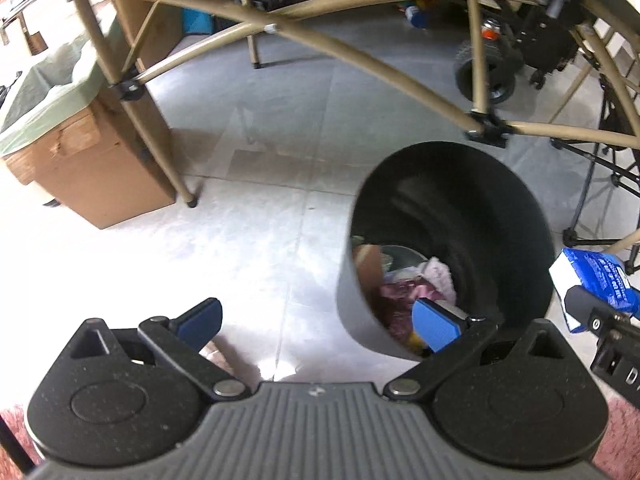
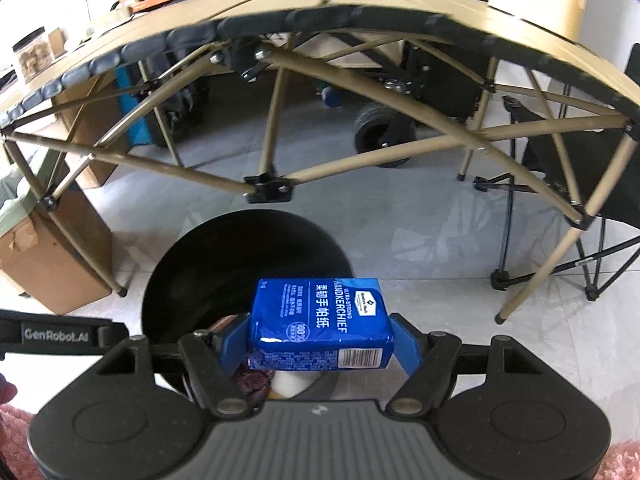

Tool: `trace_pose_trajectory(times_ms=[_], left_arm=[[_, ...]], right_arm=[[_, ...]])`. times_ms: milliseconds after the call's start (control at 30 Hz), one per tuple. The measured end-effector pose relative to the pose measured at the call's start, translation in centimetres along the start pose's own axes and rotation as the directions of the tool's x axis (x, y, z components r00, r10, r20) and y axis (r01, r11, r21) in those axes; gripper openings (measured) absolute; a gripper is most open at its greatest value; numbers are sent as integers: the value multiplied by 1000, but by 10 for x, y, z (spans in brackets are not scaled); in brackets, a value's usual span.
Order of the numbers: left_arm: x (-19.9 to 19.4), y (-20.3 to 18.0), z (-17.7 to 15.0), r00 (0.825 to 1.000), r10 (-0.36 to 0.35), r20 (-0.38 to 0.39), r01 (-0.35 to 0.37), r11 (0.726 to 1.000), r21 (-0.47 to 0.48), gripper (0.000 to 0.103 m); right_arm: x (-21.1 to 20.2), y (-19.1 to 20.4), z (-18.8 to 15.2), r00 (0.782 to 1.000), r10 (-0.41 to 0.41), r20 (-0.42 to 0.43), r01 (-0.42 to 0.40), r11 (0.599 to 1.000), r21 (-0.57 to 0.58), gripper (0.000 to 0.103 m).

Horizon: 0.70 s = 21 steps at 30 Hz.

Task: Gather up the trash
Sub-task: 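Lower the right tool into the bin and open it to drop the blue box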

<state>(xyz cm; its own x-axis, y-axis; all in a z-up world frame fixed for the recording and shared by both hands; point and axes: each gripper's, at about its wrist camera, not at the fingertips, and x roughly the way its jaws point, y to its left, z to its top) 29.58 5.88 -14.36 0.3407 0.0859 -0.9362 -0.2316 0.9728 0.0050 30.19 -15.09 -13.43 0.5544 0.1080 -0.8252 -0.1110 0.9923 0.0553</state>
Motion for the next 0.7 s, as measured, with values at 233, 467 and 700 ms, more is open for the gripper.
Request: trace_pose_trajectory(times_ms=[233, 467, 700], left_arm=[[3, 30, -3, 1000, 13, -2, -13, 999, -40, 103], [8, 50, -4, 1000, 28, -10, -28, 997, -72, 103], [11, 58, -6, 999, 31, -21, -32, 996, -77, 103]], right_arm=[[15, 23, 8, 999, 34, -43, -34, 999, -12, 72], [26, 42, 11, 996, 51, -70, -54, 998, -35, 72], [30, 48, 13, 995, 58, -77, -60, 998, -32, 70]])
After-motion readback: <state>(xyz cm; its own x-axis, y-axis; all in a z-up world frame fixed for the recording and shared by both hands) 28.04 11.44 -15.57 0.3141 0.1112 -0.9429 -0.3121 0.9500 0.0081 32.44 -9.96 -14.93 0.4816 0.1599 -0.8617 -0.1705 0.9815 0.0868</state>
